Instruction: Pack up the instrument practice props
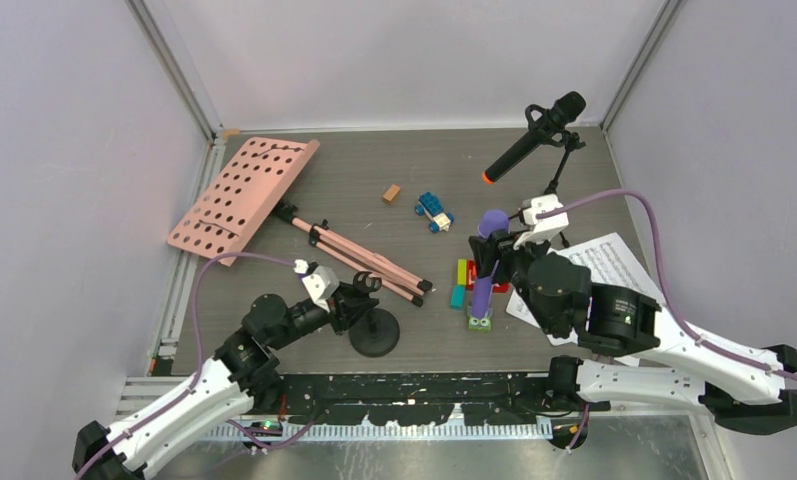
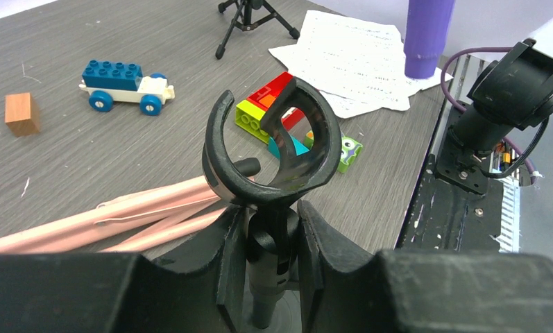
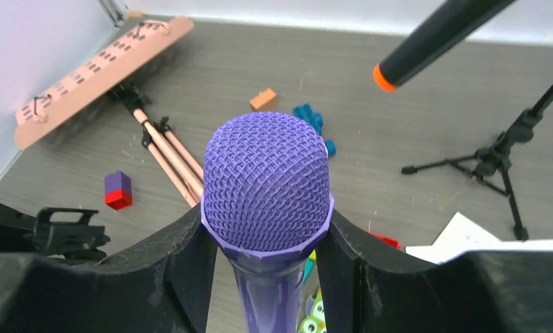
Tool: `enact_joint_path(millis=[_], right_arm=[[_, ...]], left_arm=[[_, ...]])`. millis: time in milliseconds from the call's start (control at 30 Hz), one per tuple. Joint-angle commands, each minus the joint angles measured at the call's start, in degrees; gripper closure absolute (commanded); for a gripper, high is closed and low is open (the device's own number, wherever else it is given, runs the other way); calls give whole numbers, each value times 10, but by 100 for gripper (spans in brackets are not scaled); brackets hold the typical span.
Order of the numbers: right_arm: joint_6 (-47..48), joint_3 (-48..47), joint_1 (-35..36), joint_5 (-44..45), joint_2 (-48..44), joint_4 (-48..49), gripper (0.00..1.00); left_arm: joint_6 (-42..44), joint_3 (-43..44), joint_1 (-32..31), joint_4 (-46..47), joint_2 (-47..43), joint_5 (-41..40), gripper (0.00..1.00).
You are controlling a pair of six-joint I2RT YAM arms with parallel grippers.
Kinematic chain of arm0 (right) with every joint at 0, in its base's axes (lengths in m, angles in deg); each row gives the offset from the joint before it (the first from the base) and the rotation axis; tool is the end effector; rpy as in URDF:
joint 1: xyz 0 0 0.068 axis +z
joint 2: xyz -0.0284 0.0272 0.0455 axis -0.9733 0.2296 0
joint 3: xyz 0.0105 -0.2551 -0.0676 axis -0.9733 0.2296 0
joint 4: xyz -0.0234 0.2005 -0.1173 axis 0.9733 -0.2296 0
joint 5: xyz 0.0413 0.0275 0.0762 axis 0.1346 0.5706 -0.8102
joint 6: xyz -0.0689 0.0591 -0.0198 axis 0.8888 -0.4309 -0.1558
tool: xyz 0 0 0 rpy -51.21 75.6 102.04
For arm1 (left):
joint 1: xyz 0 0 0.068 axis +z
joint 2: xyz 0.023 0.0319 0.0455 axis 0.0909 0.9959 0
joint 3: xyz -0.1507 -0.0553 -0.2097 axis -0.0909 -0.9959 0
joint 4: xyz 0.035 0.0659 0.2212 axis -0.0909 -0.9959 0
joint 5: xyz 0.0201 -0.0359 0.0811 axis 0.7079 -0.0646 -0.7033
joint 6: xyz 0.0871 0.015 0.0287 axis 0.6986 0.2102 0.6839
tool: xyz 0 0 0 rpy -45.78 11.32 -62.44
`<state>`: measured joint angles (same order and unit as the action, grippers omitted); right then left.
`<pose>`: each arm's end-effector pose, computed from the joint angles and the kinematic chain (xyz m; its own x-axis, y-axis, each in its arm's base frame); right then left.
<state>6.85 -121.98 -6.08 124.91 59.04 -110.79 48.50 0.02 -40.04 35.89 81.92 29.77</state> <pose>0.1107 0.1211 0.3788 -0.1674 0.0782 -0.9828 -0.3182 0.9392 0.1289 0.1056 -0.1351 0.2283 -0.1647 -0.0845 -0.9827 0.8429 0.5053 -0.1847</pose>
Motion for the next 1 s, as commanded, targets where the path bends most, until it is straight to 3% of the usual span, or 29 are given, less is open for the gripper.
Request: enact_joint_path(millis=[0,133,300,400,667,967], right_arm=[[-146,-7,-2,24,31,-90,99],[-192,-8,-35,-24,91,-104,99],[-229,21,-144,-208,162,-56,99],[-234,40,-197,-261,206,-29,100],[-236,66,-266,-400,316,55,100],[-206,33,-271,-349,429,82,100]], left_arm=[[-24,21,3,-85,-36,-14,100],[-19,36,3,-115,-66,-28,100],[-15,48,3,-141,-76,-36,100],[-23,47,3,-140,-78,-37,100],[-28,46,3,-141,-80,-36,100],[-32,46,3,-166,-97,-38,100]])
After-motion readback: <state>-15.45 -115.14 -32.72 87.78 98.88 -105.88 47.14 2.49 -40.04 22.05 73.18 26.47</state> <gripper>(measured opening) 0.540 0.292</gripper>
